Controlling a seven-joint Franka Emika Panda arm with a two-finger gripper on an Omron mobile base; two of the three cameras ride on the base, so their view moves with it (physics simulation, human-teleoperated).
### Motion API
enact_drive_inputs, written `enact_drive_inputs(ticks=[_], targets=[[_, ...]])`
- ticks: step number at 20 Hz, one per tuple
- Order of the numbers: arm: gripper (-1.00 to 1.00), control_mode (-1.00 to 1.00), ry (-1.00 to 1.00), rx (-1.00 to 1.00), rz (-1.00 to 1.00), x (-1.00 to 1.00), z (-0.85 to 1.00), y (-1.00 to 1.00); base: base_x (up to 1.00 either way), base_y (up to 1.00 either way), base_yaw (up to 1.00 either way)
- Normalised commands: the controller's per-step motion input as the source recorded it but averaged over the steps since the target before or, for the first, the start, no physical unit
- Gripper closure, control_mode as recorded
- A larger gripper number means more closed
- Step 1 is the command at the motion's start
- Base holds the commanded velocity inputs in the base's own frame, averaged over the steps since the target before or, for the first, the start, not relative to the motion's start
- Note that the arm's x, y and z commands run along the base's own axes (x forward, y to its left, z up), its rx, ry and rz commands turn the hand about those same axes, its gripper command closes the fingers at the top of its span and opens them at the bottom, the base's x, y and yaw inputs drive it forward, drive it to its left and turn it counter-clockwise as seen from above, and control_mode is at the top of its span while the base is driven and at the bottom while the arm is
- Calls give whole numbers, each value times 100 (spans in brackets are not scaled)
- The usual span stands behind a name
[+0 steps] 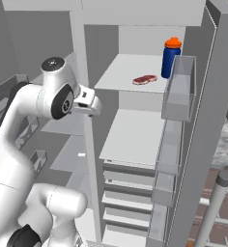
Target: There's a steak in the fridge that needs to be moved to the freezer for freezing. Pick up the steak from the fridge, place it on any shelf in the freezer, and close the fridge and freezer doors when done.
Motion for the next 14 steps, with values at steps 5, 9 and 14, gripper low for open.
enact_drive_inputs(ticks=[5, 9, 14], targets=[[-100, -100, 0, 0, -13, 14, 15, -41, 0, 0, 0], [-100, -100, -16, 0, -12, 30, 9, -35, 0, 0, 0], [-100, -100, -5, 0, -10, 23, 9, -29, 0, 0, 0]])
